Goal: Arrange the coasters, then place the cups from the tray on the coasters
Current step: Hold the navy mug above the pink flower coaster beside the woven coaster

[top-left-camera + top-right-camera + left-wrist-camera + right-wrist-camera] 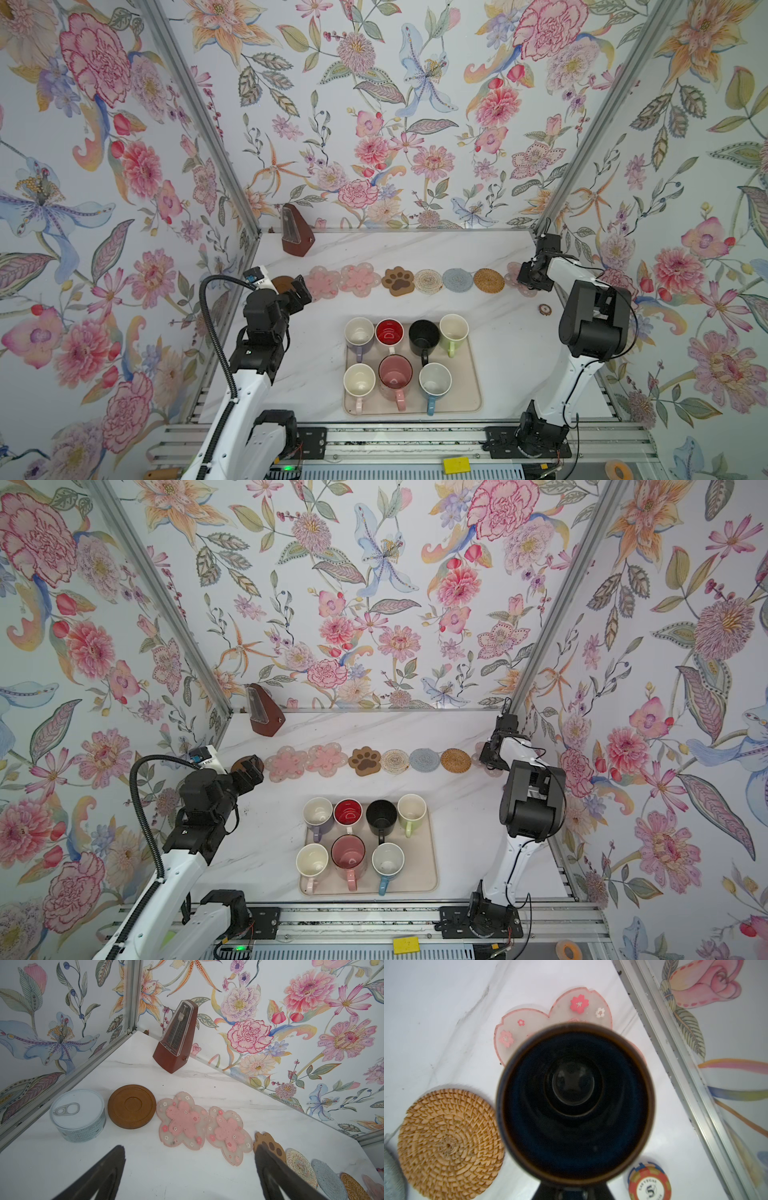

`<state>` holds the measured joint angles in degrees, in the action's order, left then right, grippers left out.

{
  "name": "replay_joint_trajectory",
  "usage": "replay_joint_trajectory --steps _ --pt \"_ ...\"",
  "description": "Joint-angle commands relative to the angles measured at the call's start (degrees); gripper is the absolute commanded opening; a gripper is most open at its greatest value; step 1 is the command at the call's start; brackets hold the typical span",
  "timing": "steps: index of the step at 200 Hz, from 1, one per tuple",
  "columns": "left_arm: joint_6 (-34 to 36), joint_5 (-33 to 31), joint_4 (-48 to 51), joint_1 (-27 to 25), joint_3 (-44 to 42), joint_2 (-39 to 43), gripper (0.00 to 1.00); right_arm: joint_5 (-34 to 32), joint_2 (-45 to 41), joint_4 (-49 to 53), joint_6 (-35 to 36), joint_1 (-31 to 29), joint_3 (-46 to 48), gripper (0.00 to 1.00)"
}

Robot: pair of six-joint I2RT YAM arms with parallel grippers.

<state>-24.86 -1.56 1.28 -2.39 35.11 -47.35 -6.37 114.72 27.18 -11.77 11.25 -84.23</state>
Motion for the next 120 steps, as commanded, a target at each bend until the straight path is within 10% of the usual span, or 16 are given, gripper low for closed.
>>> replay_joint_trajectory --steps 1,120 --pt "0.86 1.35 0.48 0.72 0.12 0.32 0.99 0.11 0.79 -1.46 -0.61 0.36 -1.64 0.00" --pt "0.60 1.39 0.42 1.16 -0.15 0.92 0.99 1.80 0.52 -1.24 -1.04 0.22 -1.40 0.21"
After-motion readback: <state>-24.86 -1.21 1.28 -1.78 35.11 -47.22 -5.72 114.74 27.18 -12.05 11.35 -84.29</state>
